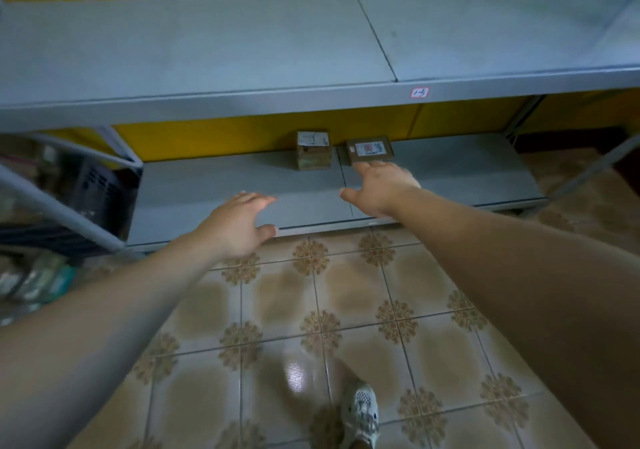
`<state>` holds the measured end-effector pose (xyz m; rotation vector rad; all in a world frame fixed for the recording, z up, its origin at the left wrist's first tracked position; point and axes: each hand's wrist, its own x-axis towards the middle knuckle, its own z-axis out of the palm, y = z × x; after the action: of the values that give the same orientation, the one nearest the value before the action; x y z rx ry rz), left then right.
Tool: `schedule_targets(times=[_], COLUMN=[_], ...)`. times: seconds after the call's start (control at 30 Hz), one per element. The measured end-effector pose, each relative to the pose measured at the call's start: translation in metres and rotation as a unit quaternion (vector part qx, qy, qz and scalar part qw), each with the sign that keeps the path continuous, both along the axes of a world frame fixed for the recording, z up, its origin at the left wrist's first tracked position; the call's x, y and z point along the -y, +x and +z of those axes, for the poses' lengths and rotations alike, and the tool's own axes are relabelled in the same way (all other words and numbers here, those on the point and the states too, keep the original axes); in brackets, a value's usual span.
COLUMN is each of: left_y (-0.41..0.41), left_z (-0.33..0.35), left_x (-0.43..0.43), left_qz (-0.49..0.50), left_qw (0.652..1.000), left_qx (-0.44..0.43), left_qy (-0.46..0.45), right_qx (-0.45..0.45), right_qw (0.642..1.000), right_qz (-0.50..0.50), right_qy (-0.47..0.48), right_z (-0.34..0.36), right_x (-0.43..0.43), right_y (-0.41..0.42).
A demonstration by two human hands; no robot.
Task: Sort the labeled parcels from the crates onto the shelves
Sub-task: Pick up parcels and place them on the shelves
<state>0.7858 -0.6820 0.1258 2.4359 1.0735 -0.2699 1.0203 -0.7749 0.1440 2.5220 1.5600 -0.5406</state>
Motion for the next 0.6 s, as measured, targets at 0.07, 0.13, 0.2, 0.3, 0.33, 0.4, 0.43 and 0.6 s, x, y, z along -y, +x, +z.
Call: schedule_targets(times=[0.07,0.13,0.2,0.3,0.33,0.4,0.43,0.6], left_y=[-0.053,-0.114,-0.181,-0.278,-0.309,-0.363,-0.385,-0.46], left_z=[0.028,0.057,0.09,0.137,0.151,0.175,0.183,0.206], left_x=[0.003,0.008,0.014,0.022,0.025,0.028,0.029,0.023], left_qz=[0.02,0.055,0.092,0.137,0.152,0.183,0.2,0.253], left_qw=[1.0,0.998,0.995,0.989,0.986,0.98,0.976,0.961], left_qx=[0.012,0.026,0.03,0.023,0.024,0.037,0.044,0.069], left_qy=[0.015,0.026,0.037,0.049,0.056,0.072,0.075,0.081], right_qx=[0.009,0.015,0.024,0.032,0.031,0.032,0.035,0.051], right_qw=[1.0,0.999,0.996,0.99,0.987,0.98,0.977,0.956], right_qz=[0.02,0.043,0.069,0.12,0.14,0.178,0.195,0.271], right_qy=[0.016,0.029,0.043,0.065,0.071,0.079,0.08,0.103], right_z=[0.033,0.064,0.091,0.129,0.141,0.165,0.175,0.215], right_x=[-0.003,-0.006,-0.012,-0.024,-0.029,-0.043,-0.051,-0.103], right_y=[-0.047,-0.099,-0.155,-0.238,-0.266,-0.317,-0.34,-0.435])
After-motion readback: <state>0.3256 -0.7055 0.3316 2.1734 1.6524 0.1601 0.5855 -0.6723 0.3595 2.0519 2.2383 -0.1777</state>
